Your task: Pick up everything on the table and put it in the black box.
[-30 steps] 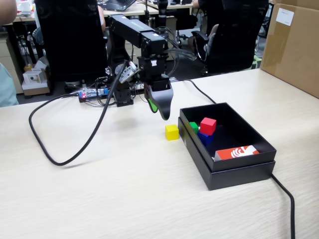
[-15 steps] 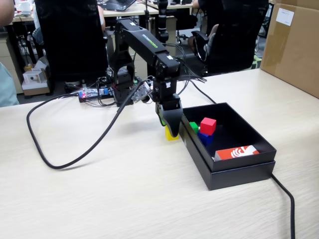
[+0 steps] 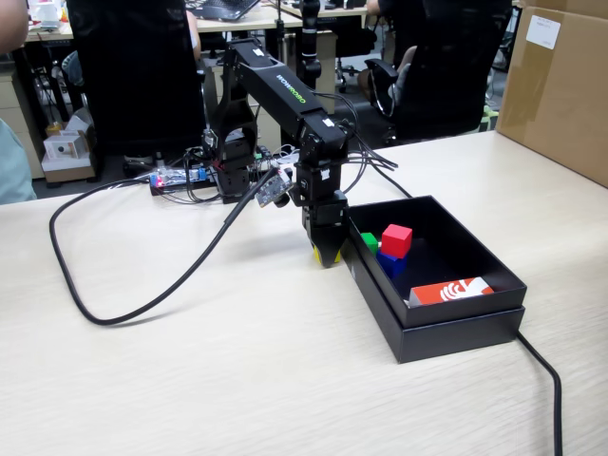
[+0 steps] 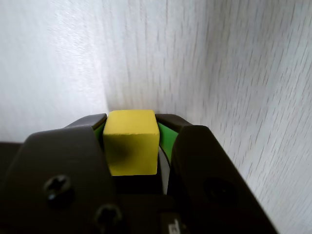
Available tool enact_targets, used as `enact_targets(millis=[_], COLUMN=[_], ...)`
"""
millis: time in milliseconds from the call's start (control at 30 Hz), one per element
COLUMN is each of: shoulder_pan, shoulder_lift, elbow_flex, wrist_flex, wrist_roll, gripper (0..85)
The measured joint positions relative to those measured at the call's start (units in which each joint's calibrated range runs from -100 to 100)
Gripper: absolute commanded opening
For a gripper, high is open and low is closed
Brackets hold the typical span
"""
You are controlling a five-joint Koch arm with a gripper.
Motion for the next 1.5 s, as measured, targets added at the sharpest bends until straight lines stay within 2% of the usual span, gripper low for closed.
enact_targets(millis=[67, 100, 167, 233, 367, 667, 800, 1067, 1167, 1367, 1500], shoulder_pan=[-0.88, -1.81, -1.90, -1.56, 0.05, 4.54, 5.13, 5.57, 5.67, 5.86, 5.81], shoulder_lift=[-5.18, -13.72, -16.31, -22.01, -22.27, -6.34, 1.94, 7.25, 7.90, 8.03, 5.70], elbow_flex=[0.00, 2.01, 3.74, 9.49, 16.25, 22.18, 24.46, 24.83, 24.83, 24.83, 24.74], wrist_flex=[-0.46, -3.25, -4.18, -6.43, -7.43, -9.14, -9.14, -8.83, -8.83, -8.83, -8.83], wrist_roll=[-0.68, -2.05, -2.44, -4.64, -5.91, -5.86, -5.42, -4.30, -4.10, -4.05, -4.10], gripper=[14.0, 14.0, 14.0, 14.0, 14.0, 14.1, 14.1, 15.2, 27.9, 28.2, 38.6])
